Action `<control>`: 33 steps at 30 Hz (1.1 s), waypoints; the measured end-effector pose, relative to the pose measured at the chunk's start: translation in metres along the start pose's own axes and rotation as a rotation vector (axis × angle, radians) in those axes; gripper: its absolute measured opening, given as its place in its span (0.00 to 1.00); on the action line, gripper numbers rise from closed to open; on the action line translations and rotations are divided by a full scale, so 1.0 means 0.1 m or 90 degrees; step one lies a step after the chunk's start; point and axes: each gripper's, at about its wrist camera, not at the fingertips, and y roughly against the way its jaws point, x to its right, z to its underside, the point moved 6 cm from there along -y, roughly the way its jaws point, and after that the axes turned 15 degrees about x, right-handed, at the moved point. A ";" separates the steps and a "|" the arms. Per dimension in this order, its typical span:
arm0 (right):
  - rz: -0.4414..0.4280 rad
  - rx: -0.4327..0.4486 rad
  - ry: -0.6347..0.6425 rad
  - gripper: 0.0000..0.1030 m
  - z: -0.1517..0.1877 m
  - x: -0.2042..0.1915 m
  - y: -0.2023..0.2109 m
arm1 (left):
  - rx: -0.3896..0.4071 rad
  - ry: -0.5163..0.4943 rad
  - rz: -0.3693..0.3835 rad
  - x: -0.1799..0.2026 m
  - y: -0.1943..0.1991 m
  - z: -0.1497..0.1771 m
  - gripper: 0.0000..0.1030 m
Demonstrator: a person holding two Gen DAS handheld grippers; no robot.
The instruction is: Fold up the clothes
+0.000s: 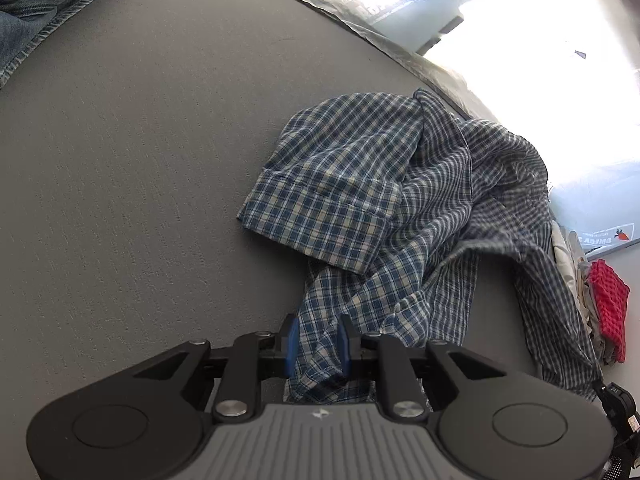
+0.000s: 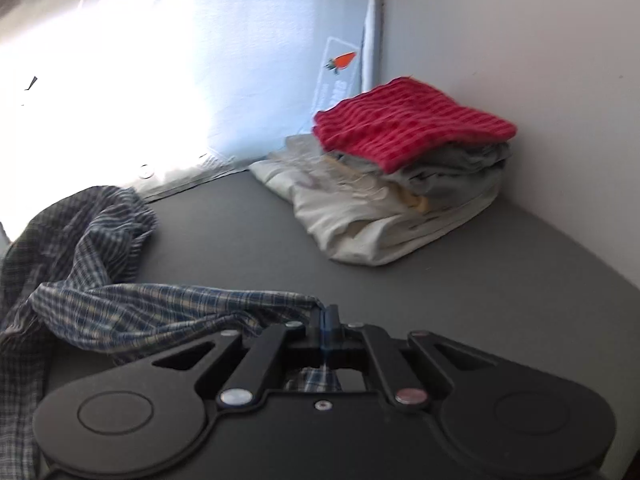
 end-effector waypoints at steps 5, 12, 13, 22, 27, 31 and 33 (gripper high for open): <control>0.134 0.008 0.081 0.08 -0.03 0.44 -0.08 | 0.034 0.031 -0.020 -0.10 0.02 -0.11 0.27; -0.019 -0.062 0.060 0.79 0.49 -0.29 0.11 | 0.077 0.102 -0.019 -0.24 -0.01 -0.33 0.49; -0.057 -0.076 0.050 0.84 0.58 -0.46 0.13 | 0.078 0.101 -0.011 -0.22 -0.03 -0.35 0.56; -0.173 -0.137 0.002 1.00 1.08 -1.02 0.19 | 0.053 0.092 0.020 -0.04 -0.41 -0.34 0.73; -0.176 -0.102 0.022 1.00 1.13 -1.00 0.21 | 0.059 0.116 -0.009 -0.13 -0.52 -0.37 0.30; -0.169 -0.051 0.015 1.00 1.17 -0.98 0.23 | 0.123 0.079 -0.043 -0.20 -0.43 -0.54 0.01; -0.169 -0.046 0.014 1.00 1.16 -0.98 0.24 | 0.168 0.063 -0.053 -0.26 -0.32 -0.72 0.01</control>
